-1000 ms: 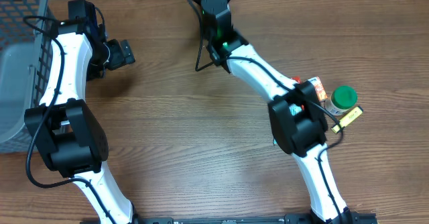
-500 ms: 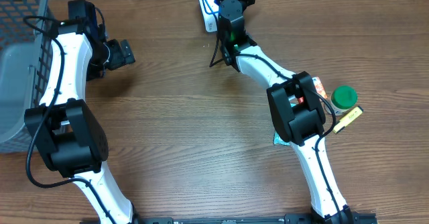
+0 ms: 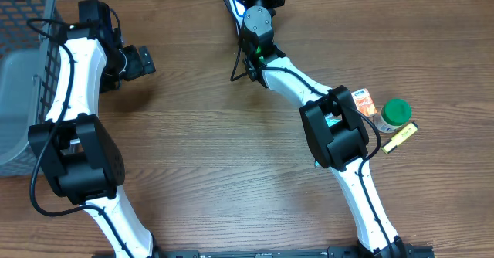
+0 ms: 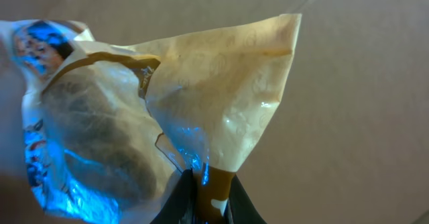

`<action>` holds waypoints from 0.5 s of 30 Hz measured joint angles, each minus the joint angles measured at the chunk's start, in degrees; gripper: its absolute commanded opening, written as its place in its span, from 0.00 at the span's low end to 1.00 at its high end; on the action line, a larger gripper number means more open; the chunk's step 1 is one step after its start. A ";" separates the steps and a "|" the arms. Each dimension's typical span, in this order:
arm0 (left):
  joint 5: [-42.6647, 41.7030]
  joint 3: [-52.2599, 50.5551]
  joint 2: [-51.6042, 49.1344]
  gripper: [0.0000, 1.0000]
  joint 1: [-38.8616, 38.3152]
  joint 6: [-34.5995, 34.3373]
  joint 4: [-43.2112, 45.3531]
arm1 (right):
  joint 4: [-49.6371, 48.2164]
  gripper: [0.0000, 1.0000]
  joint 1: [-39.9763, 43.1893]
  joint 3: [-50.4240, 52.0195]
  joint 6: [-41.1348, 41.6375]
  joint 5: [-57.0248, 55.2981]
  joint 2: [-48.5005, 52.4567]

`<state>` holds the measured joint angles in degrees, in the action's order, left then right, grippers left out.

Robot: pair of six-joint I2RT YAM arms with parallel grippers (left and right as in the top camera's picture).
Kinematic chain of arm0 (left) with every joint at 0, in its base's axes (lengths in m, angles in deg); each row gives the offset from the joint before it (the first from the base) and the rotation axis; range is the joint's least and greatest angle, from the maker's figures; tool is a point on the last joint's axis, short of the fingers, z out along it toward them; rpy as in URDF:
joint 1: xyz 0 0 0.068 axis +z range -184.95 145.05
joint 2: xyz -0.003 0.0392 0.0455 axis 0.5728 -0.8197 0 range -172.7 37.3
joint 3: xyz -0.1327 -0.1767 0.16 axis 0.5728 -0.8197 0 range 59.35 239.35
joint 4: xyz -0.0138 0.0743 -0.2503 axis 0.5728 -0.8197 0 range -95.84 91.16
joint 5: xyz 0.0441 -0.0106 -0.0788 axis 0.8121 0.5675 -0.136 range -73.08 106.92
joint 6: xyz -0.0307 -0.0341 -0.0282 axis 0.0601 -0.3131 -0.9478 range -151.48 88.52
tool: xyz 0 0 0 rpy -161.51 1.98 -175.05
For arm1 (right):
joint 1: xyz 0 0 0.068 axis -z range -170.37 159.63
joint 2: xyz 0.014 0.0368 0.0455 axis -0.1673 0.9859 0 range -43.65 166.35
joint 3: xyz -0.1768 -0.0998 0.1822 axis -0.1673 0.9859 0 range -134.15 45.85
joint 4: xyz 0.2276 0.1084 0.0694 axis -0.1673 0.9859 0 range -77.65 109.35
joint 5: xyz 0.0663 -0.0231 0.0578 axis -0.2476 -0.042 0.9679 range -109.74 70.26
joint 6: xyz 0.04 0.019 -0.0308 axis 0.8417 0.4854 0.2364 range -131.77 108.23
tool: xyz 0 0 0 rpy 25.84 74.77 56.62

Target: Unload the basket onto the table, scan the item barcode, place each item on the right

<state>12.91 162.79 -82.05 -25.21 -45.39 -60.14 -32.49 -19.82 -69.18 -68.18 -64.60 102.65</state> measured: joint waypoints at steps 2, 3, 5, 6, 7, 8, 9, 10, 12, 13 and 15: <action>0.00 0.00 0.00 1.00 0.00 0.00 0.00 | 1.60 0.04 0.00 0.00 -0.59 -1.03 0.00; 0.00 0.00 0.00 1.00 0.00 0.00 0.00 | 3.26 0.04 -0.02 0.00 -0.59 -1.53 0.00; 0.00 0.00 0.00 1.00 0.00 0.00 0.00 | 7.34 0.04 -0.11 0.00 -0.68 -2.34 0.00; 0.00 0.02 0.00 1.00 0.00 0.00 0.00 | 9.33 0.04 -0.17 0.02 -0.61 -2.56 0.00; 0.00 0.02 0.00 1.00 0.00 0.00 0.00 | 10.84 0.04 -0.24 0.02 -0.59 -2.71 0.02; 0.00 0.02 0.00 1.00 0.00 0.00 0.00 | 11.87 0.04 -0.35 0.02 -0.46 -2.97 0.02; 0.00 0.02 0.00 1.00 0.00 0.00 0.00 | 12.50 0.04 -0.57 0.02 -0.13 -3.19 0.02; 0.00 0.00 0.00 1.00 0.00 0.00 0.00 | 12.52 0.04 -0.70 0.02 0.11 -3.39 0.02; 0.00 0.02 0.00 1.00 0.00 0.00 0.02 | 12.46 0.04 -1.22 0.02 0.52 -3.52 0.02; 0.00 0.02 0.00 1.00 0.00 0.00 0.00 | 12.52 0.04 -1.55 0.02 0.66 -3.58 0.02; 0.00 0.00 0.00 1.00 0.00 0.00 0.00 | 12.55 0.04 -2.23 0.02 0.74 -3.63 0.02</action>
<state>12.91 162.79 -82.05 -25.21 -45.39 -60.14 -19.95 -22.05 -69.15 -67.43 -68.23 102.67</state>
